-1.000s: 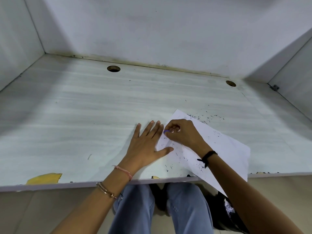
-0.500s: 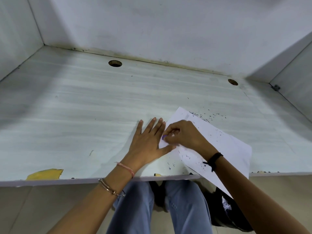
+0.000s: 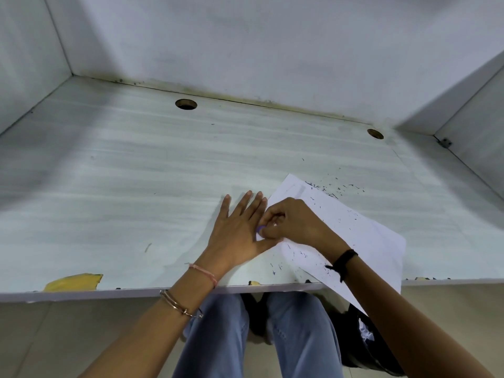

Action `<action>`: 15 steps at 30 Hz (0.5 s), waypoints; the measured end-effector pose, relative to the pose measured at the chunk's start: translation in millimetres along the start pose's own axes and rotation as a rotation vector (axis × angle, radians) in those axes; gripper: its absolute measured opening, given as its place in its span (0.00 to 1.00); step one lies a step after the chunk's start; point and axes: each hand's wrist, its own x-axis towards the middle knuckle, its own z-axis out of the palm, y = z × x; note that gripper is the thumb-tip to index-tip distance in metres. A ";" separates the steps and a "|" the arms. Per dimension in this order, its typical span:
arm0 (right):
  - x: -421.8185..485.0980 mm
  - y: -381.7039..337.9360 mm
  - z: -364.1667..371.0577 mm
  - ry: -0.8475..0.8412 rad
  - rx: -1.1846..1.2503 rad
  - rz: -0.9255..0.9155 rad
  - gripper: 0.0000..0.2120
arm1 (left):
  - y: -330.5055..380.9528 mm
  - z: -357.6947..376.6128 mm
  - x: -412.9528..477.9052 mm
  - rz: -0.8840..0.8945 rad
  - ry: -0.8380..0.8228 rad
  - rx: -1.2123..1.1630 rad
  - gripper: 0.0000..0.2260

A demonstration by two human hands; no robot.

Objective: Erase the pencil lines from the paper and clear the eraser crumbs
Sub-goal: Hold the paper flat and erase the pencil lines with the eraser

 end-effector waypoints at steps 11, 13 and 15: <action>6.5 1.6 -5.8 0.113 -0.007 0.019 0.03 | -0.7 2.3 1.8 -0.001 -0.003 -0.024 0.45; 8.5 2.0 -5.9 0.166 0.000 0.041 0.03 | -0.1 2.7 1.7 0.000 -0.002 -0.032 0.45; 3.4 0.7 0.3 0.092 -0.004 0.023 0.03 | 0.3 1.5 0.4 0.002 0.008 -0.007 0.45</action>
